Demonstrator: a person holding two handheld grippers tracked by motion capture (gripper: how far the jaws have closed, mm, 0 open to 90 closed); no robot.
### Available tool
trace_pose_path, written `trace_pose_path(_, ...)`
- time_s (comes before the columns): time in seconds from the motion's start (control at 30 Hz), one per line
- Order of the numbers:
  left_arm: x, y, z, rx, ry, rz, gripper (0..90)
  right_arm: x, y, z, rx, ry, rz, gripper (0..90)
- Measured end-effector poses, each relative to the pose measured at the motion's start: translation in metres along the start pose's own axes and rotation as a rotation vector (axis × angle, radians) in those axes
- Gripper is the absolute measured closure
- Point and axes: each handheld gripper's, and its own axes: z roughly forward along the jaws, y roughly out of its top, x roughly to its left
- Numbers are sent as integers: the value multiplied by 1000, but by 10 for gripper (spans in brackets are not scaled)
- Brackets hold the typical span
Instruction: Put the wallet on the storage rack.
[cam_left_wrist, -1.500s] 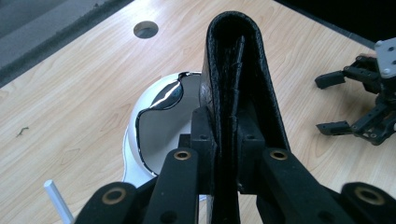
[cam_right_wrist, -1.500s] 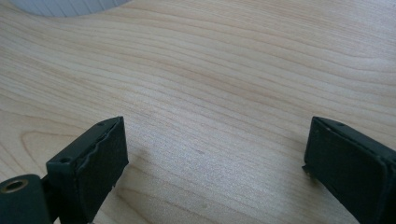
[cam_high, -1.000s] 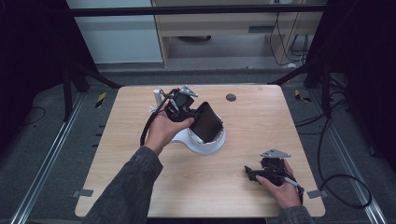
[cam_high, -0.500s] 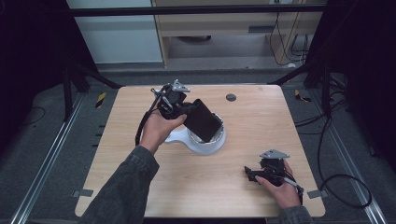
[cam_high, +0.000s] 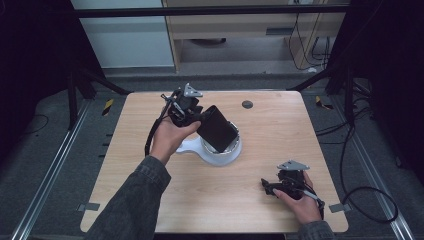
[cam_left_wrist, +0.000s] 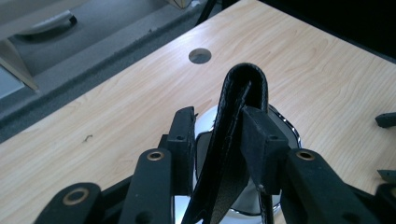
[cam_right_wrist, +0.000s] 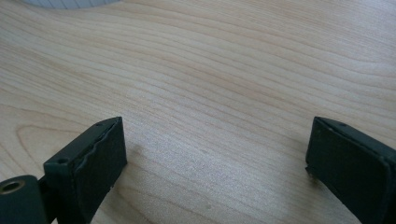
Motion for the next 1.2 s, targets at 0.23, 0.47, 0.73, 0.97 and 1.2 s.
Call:
trace_pose_path(0.23,0,1,-3,-17,2,1,661,0,0,0,1,1,-2,48)
trace_pose_path(0.47,2,2,-5,-14,-4,3,663,0,0,0,1,0,-7,48)
trace_pose_path(0.73,3,3,-7,-22,-6,-5,626,0,0,0,1,0,-8,48)
trace_pose_path(0.97,4,6,-16,-41,-34,-9,558,0,0,0,2,1,-9,46)
trace_pose_path(1.2,9,14,-39,-67,-107,-20,481,1,0,1,7,1,-16,38)
